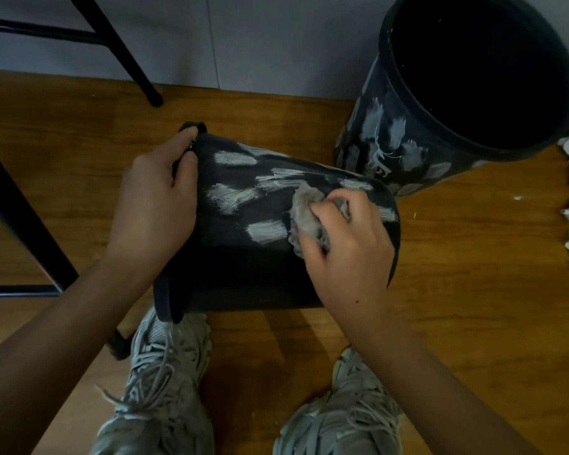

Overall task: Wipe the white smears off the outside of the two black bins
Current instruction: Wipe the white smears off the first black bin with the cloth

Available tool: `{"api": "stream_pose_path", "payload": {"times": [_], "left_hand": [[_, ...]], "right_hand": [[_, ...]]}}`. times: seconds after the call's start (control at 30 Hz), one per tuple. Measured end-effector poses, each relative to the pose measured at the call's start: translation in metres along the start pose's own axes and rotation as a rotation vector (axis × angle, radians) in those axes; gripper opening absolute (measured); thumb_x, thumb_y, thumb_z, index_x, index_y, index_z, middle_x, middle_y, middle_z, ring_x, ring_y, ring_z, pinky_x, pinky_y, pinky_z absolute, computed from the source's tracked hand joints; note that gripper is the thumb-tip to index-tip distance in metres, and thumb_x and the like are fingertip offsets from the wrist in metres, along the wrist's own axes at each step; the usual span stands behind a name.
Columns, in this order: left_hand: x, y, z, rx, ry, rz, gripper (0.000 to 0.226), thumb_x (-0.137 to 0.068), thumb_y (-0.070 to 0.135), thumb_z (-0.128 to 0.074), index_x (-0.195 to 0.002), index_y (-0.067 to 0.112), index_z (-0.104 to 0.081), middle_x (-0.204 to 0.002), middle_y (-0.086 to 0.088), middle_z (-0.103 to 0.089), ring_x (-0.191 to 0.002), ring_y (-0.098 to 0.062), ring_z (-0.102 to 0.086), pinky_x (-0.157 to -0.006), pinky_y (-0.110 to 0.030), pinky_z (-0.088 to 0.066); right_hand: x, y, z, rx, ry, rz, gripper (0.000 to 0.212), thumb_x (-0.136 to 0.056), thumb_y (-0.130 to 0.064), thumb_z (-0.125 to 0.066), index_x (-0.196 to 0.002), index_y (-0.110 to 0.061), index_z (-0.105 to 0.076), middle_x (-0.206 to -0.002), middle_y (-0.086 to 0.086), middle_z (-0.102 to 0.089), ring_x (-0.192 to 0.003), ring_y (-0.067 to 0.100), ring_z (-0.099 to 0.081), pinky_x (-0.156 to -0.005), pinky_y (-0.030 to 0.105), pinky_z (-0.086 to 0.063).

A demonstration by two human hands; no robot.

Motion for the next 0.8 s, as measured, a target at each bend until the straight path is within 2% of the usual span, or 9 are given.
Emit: {"api": "stream_pose_path", "payload": {"times": [0.13, 0.23, 0.43, 0.53, 0.67, 0.8], "left_hand": [[-0.003, 0.0, -0.001, 0.001, -0.008, 0.004, 0.04, -0.103, 0.02, -0.038, -0.143, 0.016, -0.044, -0.122, 0.013, -0.048, -0.102, 0.015, -0.04, -0.073, 0.01, -0.031], [-0.002, 0.001, -0.001, 0.0, 0.002, -0.005, 0.04, -0.103, 0.019, -0.039, -0.142, 0.015, -0.045, -0.123, 0.013, -0.046, -0.102, 0.016, -0.038, -0.074, 0.011, -0.029], [0.002, 0.001, -0.001, -0.016, -0.005, -0.015, 0.04, -0.103, 0.019, -0.038, -0.142, 0.015, -0.046, -0.123, 0.013, -0.048, -0.102, 0.016, -0.04, -0.072, 0.011, -0.029], [0.002, 0.001, -0.001, -0.002, 0.002, -0.008, 0.04, -0.103, 0.018, -0.038, -0.142, 0.014, -0.045, -0.122, 0.014, -0.046, -0.1, 0.02, -0.037, -0.072, 0.012, -0.028], [0.002, 0.002, -0.001, -0.024, 0.003, -0.017, 0.039, -0.103, 0.017, -0.039, -0.142, 0.014, -0.045, -0.122, 0.014, -0.045, -0.101, 0.019, -0.036, -0.073, 0.012, -0.027], [0.003, 0.001, -0.001, -0.018, 0.005, -0.007, 0.04, -0.103, 0.02, -0.038, -0.142, 0.017, -0.045, -0.122, 0.016, -0.047, -0.102, 0.016, -0.039, -0.073, 0.01, -0.03]], "right_hand": [[0.03, -0.001, 0.0, -0.039, -0.039, 0.056, 0.019, -0.088, -0.022, -0.062, -0.102, -0.009, -0.065, -0.103, 0.013, -0.06, -0.083, 0.02, -0.051, -0.065, 0.023, -0.038], [0.035, -0.001, 0.005, -0.046, -0.06, 0.107, 0.017, -0.088, -0.021, -0.061, -0.099, -0.009, -0.068, -0.1, 0.012, -0.061, -0.08, 0.021, -0.053, -0.061, 0.027, -0.042], [-0.014, 0.002, 0.003, 0.025, -0.113, 0.014, 0.021, -0.085, -0.021, -0.064, -0.102, -0.01, -0.069, -0.103, 0.01, -0.06, -0.085, 0.024, -0.058, -0.062, 0.025, -0.04], [-0.005, 0.017, 0.007, 0.037, -0.136, -0.045, 0.025, -0.087, -0.028, -0.058, -0.103, -0.011, -0.068, -0.108, 0.009, -0.059, -0.089, 0.022, -0.057, -0.065, 0.024, -0.039], [0.012, 0.04, 0.019, 0.035, -0.077, -0.136, 0.024, -0.087, -0.028, -0.059, -0.097, -0.008, -0.067, -0.104, 0.012, -0.059, -0.085, 0.022, -0.056, -0.065, 0.02, -0.031], [0.002, 0.026, 0.014, 0.047, -0.088, -0.082, 0.026, -0.088, -0.028, -0.054, -0.097, -0.008, -0.068, -0.105, 0.012, -0.059, -0.085, 0.023, -0.056, -0.068, 0.023, -0.033]]}}
Point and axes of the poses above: each hand's wrist, its own x-axis away from the middle knuckle, its own z-axis out of the back of the hand, y = z × x, the point moved 2 cm from there along -x, towards the middle knuckle
